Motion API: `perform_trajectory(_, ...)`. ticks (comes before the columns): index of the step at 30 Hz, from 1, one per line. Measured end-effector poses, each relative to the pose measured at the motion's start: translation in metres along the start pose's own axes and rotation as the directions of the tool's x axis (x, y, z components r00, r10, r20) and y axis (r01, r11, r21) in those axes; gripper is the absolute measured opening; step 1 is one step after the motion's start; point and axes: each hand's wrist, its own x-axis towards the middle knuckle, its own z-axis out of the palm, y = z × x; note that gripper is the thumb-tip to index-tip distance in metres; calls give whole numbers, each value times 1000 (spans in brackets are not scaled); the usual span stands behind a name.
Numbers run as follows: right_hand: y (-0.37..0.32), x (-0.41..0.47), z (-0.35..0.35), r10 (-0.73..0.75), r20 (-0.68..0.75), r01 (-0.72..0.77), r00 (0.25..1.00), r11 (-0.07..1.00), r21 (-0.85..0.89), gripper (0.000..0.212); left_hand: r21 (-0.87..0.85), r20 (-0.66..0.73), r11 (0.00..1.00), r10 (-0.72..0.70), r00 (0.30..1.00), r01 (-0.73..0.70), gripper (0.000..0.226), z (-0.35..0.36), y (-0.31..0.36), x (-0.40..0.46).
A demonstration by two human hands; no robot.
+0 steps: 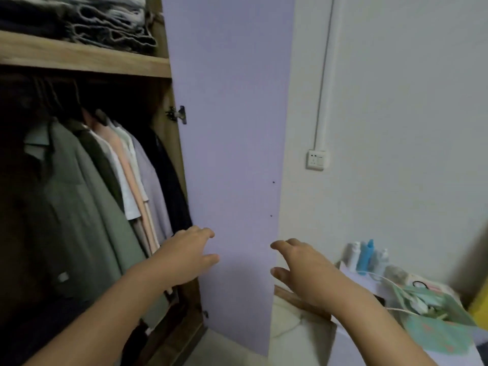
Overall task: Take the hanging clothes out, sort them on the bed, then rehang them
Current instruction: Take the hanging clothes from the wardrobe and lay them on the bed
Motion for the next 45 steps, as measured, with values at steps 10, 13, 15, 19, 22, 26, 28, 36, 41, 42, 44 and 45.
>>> perform_trajectory(10, -86, 130, 0, -373, 66, 370, 925, 927, 58, 47, -67, -165, 948, -317, 934, 310, 54, -42, -93, 10)
perform_trajectory(13, -108, 171, -3, -481, 60, 474, 875, 874, 105, 46, -94, -204, 915, -404, 892, 393, 55, -56, -118, 14)
perform_trajectory(15, -124, 196, -3, -546, 53, 534, 836, 832, 148, 47, -124, -234, 884, -468, 852, 452, 56, -64, -134, 15)
perform_trajectory(19, -156, 234, 0, -618, 26, 597, 786, 769, 229, 44, -186, -260, 820, -572, 778, 541, 56, -70, -163, 14)
perform_trajectory(22, -182, 256, 1, -645, -2, 609, 764, 719, 335, 43, -220, -264, 785, -619, 740, 579, 54, -75, -185, 13)
perform_trajectory(26, -222, 286, -2, -657, -48, 576, 752, 621, 532, 43, -219, -332, 770, -636, 696, 599, 54, -87, -220, 19)
perform_trajectory(28, -242, 303, -1, -646, -67, 536, 760, 566, 626, 46, -226, -355, 779, -625, 695, 585, 54, -95, -239, 26)
perform_trajectory(36, -317, 368, 7, -556, -232, 514, 798, 427, 744, 53, -241, -480, 858, -512, 713, 454, 51, -141, -320, 61)
perform_trajectory(41, -363, 399, 20, -496, -194, 376, 846, 297, 878, 42, -271, -560, 889, -457, 691, 368, 49, -160, -365, 73)
perform_trajectory(42, -372, 403, 22, -503, -150, 302, 851, 235, 924, 40, -277, -579, 894, -448, 681, 353, 49, -161, -373, 74)
perform_trajectory(44, -389, 408, 22, -539, -67, 142, 840, 99, 985, 35, -297, -626, 903, -430, 651, 311, 46, -163, -388, 75)
perform_trajectory(45, -398, 411, 21, -558, -43, 82, 829, 45, 996, 33, -312, -650, 907, -420, 633, 282, 45, -164, -395, 74)
